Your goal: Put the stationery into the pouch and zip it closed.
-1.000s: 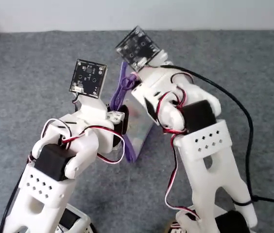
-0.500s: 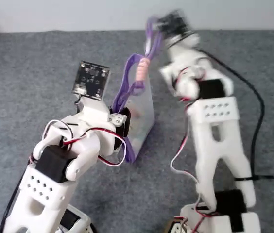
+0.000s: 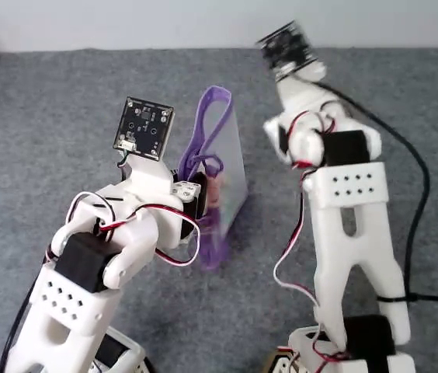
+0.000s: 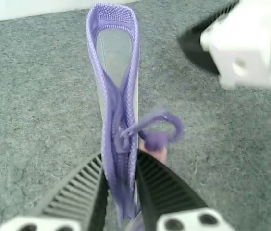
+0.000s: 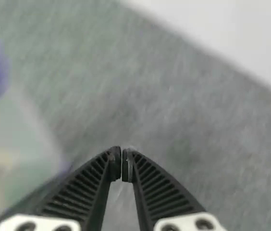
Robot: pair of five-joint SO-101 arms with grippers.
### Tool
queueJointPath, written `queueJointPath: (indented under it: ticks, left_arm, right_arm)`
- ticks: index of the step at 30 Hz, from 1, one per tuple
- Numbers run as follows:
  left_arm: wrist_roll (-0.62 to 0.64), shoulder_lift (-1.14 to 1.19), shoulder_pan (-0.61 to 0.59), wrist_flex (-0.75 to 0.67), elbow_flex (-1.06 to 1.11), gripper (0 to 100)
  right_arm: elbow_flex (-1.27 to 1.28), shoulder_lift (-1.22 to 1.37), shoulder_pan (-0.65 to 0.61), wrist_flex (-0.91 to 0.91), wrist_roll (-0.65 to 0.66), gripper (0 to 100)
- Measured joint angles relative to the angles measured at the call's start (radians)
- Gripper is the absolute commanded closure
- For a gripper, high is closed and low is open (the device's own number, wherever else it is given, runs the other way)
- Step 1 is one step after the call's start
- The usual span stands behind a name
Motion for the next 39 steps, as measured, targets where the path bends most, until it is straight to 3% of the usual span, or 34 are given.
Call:
queueJointPath:
  ticks: [3, 10, 16, 22, 39]
  left_arm:
    - [0.000, 0.000, 0.000, 0.000, 0.000, 99]
    - [0.000, 0.000, 0.000, 0.000, 0.000, 99]
    - [0.000, 0.000, 0.000, 0.000, 0.000, 99]
    - [0.000, 0.000, 0.000, 0.000, 0.000, 99]
    - [0.008, 0.000, -0.005, 0.000, 0.000, 99]
  right_arm:
    - [0.000, -0.038, -0.029, 0.130, 0.000, 96.9]
    - [0.000, -0.101, -0.123, 0.368, -0.061, 73.7]
    - [0.000, -0.164, -0.264, 0.446, -0.150, 75.3]
    - [-0.002, -0.189, -0.382, 0.428, -0.178, 76.8]
    - [0.098, -0.149, -0.370, 0.120, -0.150, 76.8]
